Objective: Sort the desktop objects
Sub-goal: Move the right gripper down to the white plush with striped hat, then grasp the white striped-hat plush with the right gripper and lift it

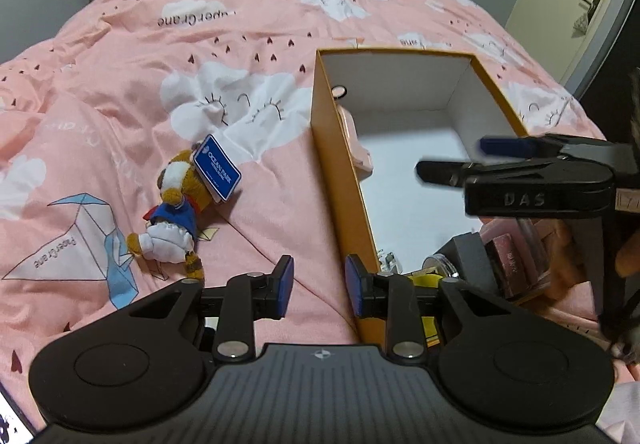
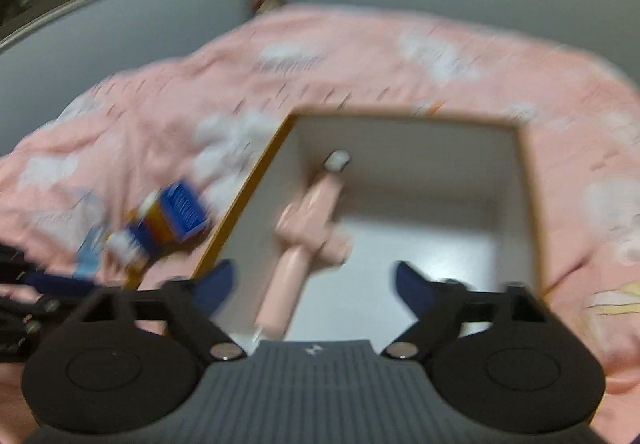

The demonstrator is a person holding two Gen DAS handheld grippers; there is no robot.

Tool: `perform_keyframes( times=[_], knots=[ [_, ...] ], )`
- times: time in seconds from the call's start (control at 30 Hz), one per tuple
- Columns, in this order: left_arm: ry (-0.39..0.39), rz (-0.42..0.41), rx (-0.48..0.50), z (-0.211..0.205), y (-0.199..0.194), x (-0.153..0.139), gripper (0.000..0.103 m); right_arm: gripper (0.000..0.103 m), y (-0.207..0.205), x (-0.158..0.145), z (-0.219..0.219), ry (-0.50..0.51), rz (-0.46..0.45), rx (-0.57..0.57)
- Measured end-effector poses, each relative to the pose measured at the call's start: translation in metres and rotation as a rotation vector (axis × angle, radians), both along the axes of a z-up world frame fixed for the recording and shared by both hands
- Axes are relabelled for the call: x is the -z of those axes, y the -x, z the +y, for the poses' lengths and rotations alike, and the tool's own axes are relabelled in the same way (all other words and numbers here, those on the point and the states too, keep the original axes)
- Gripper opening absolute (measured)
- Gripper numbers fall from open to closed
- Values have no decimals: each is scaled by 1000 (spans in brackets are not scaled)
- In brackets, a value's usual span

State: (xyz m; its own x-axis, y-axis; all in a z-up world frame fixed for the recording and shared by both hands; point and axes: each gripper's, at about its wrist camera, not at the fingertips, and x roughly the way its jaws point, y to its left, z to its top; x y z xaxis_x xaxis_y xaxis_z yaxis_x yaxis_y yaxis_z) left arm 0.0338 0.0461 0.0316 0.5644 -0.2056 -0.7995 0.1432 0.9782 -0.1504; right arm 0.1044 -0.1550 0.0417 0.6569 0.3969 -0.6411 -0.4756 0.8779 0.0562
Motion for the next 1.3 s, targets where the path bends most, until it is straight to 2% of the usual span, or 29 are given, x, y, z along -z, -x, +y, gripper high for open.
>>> perform_keyframes(
  times=[0.07,0.23,0.33,0.43,0.57,0.77,0.93,1.0,1.13,1.3],
  knots=[
    [-4,-16,-23,2,5,-2,51,92,8,-6,-1,21,-52,16],
    [-35,-65,-90,15,18,-9,52,93,18,-15,9,3,-51,-41],
    [-67,-100,-124,29,27,-17,60,93,24,-22,20,-11,-61,-73],
    [-48,-110,-143,47,36,-27,68,93,30,-26,36,-10,-86,-122],
    [-23,-55,-165,66,43,-31,69,93,42,-28,61,34,-117,-211],
    [23,61,-216,83,46,-16,69,93,65,-18,99,149,-114,-475],
    [17,115,-216,86,50,-7,68,91,75,-1,120,200,1,-652],
    [13,127,-207,86,51,-4,67,83,79,5,125,202,40,-697],
    [21,149,-207,85,49,3,61,79,79,21,137,206,141,-739],
    [30,150,-227,89,45,5,59,67,71,42,151,196,275,-745]
  ],
)
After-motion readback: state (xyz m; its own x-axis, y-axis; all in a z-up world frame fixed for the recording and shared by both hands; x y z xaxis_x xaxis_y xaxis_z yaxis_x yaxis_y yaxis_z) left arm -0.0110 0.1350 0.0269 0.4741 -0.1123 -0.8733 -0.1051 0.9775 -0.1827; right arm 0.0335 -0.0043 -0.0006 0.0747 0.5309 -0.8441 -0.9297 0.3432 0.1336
